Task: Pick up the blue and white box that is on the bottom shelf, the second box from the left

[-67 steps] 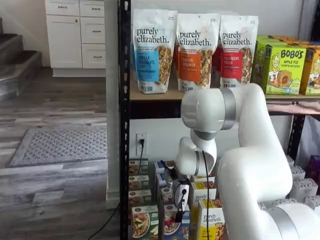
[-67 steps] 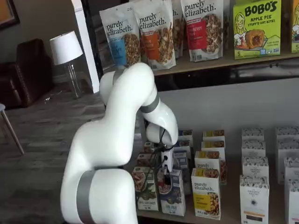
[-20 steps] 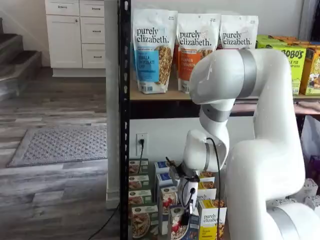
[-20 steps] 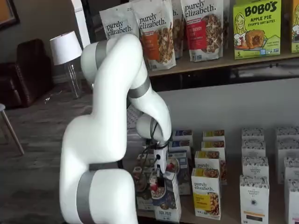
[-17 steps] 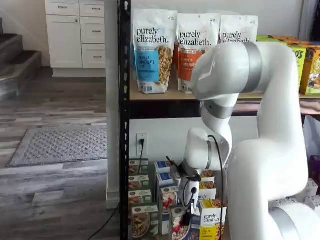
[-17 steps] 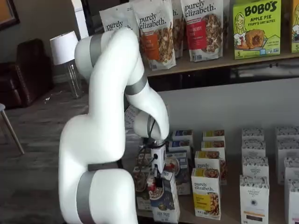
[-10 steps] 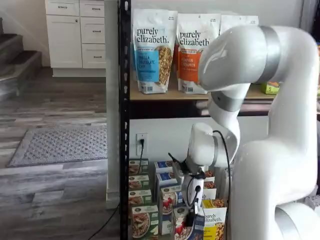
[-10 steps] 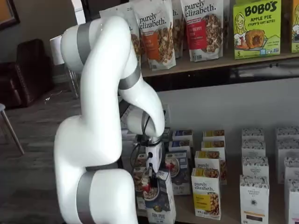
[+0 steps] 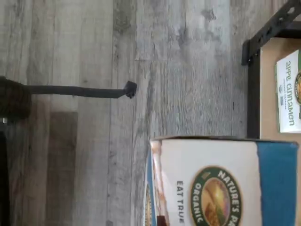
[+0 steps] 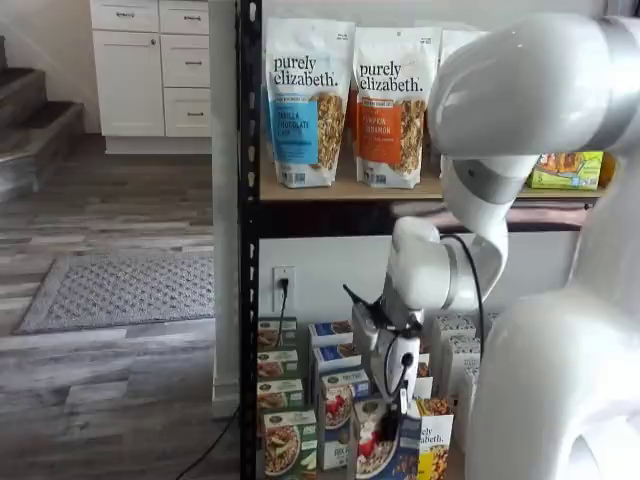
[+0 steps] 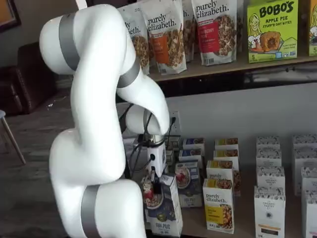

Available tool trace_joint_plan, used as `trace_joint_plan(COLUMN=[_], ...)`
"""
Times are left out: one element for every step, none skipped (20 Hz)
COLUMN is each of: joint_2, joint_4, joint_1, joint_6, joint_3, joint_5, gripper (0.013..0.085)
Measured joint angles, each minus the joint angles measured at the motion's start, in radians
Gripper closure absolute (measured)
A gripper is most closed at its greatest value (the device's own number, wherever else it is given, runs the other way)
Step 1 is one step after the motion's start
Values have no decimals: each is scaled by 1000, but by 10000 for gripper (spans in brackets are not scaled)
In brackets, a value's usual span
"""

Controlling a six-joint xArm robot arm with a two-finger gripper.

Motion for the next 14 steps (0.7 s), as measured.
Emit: trace_joint_plan(joint_2=[-24,-48,-73,-101,-136,-159,-181,-203,-229,-251,-272,-296,-316,-334], joint_4=[-8,-21,-30,-36,-38,-39,-39,-36,-29,-23,-18,-13,-9,-4], joint_1=[1,2,4,6,8,9,11,12,14,15,15,16,16,16], joint_6=[10,23,34,43,50,55,58,60,60,60,59,60,61,61], joint_3=[7,14,21,28,33,34,35,35,33,30,27,22,15,8], joint_5=[14,30,46,68,98,122,147,171,200,223,246,272,296,319], gripper=[530,530,530,530,530,530,530,530,530,530,530,530,530,530])
